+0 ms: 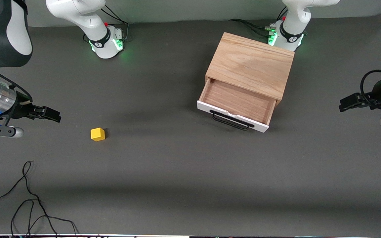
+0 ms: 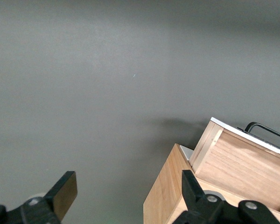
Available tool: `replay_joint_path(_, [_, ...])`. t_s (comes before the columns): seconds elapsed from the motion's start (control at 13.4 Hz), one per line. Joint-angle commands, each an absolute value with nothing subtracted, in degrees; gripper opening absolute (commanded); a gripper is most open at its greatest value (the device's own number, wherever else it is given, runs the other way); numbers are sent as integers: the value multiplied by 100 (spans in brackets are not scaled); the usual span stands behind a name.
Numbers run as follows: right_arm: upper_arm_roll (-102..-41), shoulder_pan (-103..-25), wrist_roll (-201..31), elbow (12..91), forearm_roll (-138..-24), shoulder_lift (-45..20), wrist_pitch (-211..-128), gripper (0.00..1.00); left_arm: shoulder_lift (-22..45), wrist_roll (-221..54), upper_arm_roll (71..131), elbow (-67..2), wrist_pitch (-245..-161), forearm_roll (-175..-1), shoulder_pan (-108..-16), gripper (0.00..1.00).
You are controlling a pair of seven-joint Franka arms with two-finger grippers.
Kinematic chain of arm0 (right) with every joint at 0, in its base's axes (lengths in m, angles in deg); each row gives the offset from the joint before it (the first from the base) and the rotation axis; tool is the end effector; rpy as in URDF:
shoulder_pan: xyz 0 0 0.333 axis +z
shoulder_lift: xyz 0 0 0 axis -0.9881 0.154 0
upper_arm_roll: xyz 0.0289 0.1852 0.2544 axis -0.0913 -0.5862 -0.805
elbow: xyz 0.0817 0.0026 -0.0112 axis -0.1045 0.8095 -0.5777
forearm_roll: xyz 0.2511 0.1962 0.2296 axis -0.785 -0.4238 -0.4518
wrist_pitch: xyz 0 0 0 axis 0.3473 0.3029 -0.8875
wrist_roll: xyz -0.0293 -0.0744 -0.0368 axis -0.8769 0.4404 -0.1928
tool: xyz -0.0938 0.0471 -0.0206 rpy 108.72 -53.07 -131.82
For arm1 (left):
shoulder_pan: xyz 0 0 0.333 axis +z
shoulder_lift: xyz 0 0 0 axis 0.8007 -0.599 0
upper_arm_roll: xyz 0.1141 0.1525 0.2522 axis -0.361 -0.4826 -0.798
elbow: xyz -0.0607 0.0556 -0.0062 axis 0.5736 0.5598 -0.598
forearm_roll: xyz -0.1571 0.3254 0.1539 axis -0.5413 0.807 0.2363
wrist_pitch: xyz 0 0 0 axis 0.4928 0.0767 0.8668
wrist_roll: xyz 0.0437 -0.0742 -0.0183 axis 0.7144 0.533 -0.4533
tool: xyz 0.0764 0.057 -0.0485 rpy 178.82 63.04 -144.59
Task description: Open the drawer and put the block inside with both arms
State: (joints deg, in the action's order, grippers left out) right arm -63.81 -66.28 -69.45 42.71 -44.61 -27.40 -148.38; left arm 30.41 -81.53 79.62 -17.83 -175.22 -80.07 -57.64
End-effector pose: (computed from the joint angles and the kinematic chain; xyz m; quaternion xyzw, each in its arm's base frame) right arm 0.6015 0.0298 0.5458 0.9966 -0.0741 -0.0324 0.0143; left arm 0.5871 -0.0163 0.5950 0.9992 0.0283 -0.0274 0.0058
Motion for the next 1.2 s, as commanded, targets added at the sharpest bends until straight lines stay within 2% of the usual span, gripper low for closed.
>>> replay_joint_path(0.0, [-6356,-6620,-7328,4358,-4495,-2551,-14963,100,3504,-8028,7989,-2276,-17723,-8012,-5803,100])
replay_joint_path(0.52, [-6320,-6682,-7927,5324,-4627,-2690,-15849,100,3469,-7696,8165,-2267,-17679,-8003,-5760,100])
replay_joint_path(0.82, [-6320,-6682,-8393,6360,-4636,-2848,-17044,100,3460,-7676,8165,-2258,-17670,-8020,-5768,100])
replay_joint_path(1.12, [-6303,-6673,-8569,6819,-4636,-2936,-17327,100,3434,-7676,8165,-2249,-17670,-8029,-5795,100])
